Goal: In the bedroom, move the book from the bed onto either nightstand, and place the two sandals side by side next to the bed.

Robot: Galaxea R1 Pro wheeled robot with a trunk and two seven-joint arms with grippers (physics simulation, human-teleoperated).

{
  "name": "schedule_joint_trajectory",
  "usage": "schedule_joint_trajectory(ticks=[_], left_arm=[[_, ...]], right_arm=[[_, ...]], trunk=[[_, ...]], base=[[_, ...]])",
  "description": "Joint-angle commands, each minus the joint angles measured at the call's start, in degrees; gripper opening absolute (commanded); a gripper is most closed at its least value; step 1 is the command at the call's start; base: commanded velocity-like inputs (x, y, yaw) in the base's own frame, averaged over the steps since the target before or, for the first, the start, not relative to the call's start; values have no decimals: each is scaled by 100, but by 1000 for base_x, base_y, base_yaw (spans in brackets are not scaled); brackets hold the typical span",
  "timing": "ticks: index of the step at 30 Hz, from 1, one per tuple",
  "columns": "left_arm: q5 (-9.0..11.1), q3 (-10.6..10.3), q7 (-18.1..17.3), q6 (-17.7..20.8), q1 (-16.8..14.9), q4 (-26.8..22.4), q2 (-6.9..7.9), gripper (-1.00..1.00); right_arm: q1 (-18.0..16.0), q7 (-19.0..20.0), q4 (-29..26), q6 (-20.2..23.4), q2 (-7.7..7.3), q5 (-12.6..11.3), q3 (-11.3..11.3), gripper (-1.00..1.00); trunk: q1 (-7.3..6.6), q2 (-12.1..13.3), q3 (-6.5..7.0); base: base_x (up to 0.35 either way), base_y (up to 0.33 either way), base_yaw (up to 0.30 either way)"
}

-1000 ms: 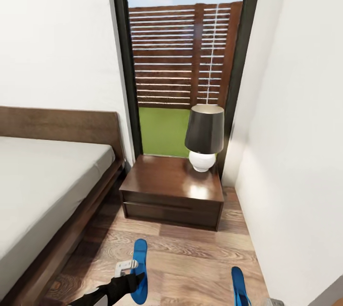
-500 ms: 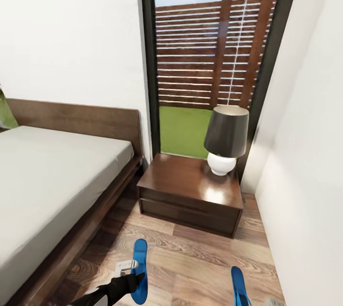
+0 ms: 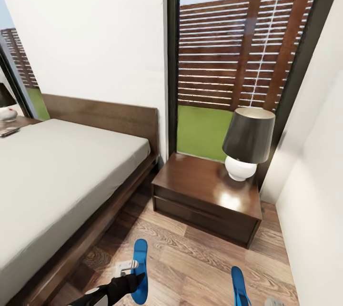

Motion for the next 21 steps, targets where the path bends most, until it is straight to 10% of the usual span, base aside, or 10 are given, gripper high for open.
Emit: schedule_joint_trajectory(ticks=[1,21], left_arm=[[41,-47,-11,-32,-7,14,-3,-100],[41,-47,-9,-36,-7,14,-4,-100]], right_arm=[[-1,20,2,25,-2,-46,0,-100],[0,19,2,25,-2,-46,0,-100]], trunk=[[-1,-2,-8],[-1,-2,-51]], base=[[0,-49,277],[0,-4,277]])
